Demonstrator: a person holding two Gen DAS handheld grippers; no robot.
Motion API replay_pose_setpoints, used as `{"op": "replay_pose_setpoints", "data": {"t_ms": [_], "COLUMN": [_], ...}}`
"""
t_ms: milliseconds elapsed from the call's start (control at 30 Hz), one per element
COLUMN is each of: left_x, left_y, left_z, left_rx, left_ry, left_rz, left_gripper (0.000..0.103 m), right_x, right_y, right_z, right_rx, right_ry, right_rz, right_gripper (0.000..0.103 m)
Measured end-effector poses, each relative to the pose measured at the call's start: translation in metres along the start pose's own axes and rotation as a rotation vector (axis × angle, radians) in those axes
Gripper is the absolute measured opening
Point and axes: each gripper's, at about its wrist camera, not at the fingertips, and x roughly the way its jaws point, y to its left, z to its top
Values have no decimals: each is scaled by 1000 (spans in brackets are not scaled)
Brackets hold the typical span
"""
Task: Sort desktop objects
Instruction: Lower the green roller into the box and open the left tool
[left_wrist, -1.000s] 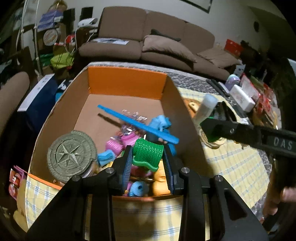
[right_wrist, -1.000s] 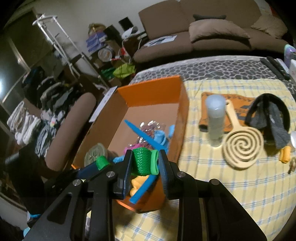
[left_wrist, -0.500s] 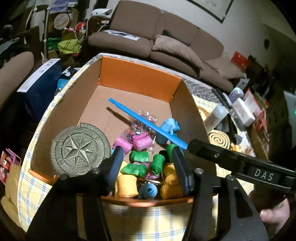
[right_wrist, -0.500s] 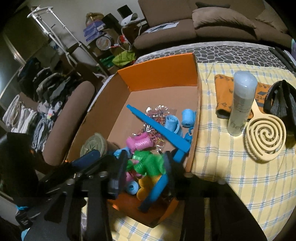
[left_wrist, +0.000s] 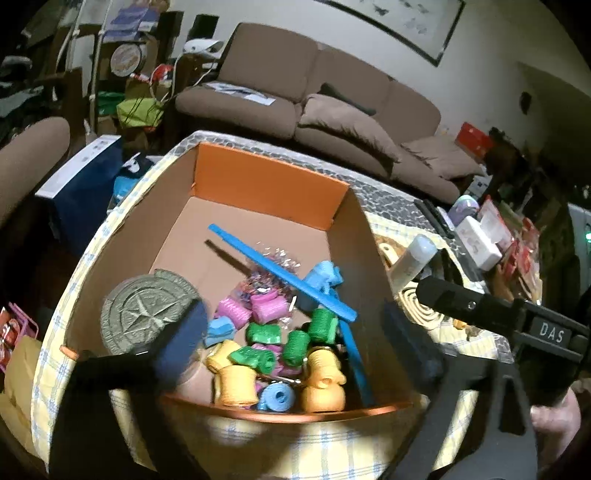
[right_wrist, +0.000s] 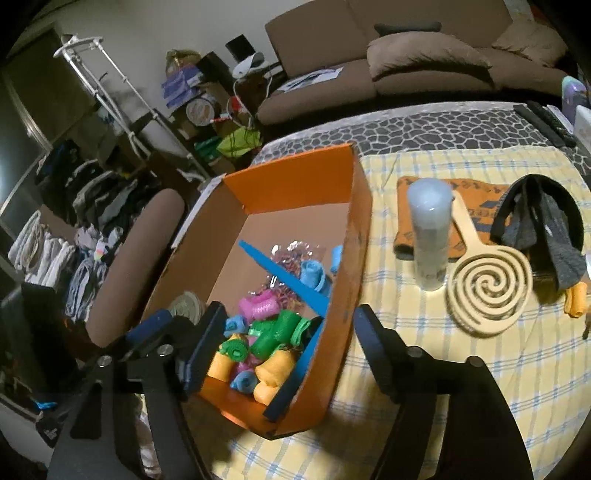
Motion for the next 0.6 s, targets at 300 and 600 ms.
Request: {"op": "replay_pose_setpoints", "data": {"t_ms": [300, 600], "left_x": [1, 4], "left_y": [-28, -65], "left_z": [-3, -10], "left_rx": [53, 124], "left_ry": [-23, -42], "left_rz": [-22, -73], "left_gripper": [103, 103], "right_x": [-20, -72], "right_y": [-26, -86], "right_z": [2, 5], "right_rx": [-12, 77], "right_ry": [-37, -126], "right_rz": [-95, -139], "right_gripper": [103, 103]}}
